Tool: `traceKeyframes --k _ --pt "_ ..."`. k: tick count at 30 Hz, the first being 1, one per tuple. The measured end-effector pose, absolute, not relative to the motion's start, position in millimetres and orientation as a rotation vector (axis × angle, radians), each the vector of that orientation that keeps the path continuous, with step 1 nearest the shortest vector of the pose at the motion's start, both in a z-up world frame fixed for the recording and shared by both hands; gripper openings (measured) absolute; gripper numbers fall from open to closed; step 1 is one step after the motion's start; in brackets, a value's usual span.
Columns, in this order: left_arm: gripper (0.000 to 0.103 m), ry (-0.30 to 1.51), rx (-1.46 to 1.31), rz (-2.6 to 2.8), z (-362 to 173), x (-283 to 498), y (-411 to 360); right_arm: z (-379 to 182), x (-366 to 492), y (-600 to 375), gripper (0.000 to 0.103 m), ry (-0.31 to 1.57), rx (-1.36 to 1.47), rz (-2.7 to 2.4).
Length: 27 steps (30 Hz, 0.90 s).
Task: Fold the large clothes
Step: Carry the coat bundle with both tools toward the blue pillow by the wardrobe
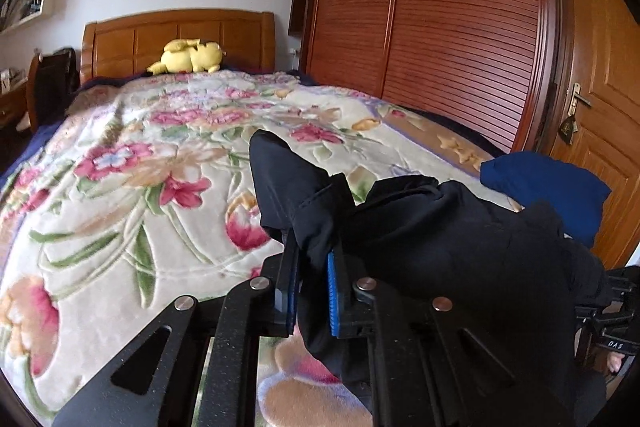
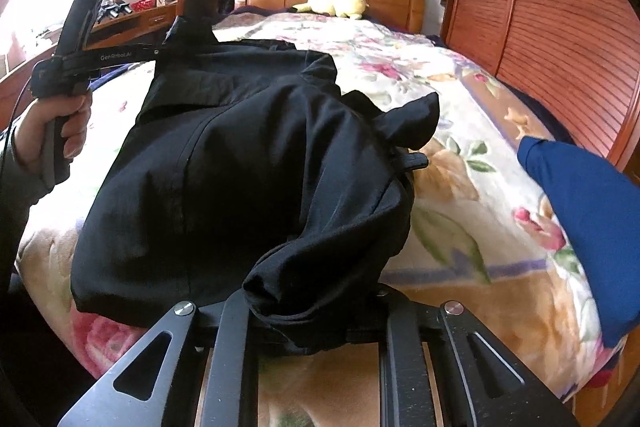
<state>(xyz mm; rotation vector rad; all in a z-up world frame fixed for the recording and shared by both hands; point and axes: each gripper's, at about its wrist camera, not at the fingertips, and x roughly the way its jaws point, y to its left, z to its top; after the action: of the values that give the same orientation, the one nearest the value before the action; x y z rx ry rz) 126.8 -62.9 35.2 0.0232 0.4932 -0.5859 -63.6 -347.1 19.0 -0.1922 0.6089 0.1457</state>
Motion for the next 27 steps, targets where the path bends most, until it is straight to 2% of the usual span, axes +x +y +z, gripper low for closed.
traceKeyframes --k 15,27 --pt "0.012 0.379 0.058 -0.557 51 98 -91 12 -61 -392 0.015 0.537 -0.219 0.156" --pt "0.012 0.291 0.149 -0.556 91 75 -186 28 -62 -470 0.015 0.442 -0.262 0.139"
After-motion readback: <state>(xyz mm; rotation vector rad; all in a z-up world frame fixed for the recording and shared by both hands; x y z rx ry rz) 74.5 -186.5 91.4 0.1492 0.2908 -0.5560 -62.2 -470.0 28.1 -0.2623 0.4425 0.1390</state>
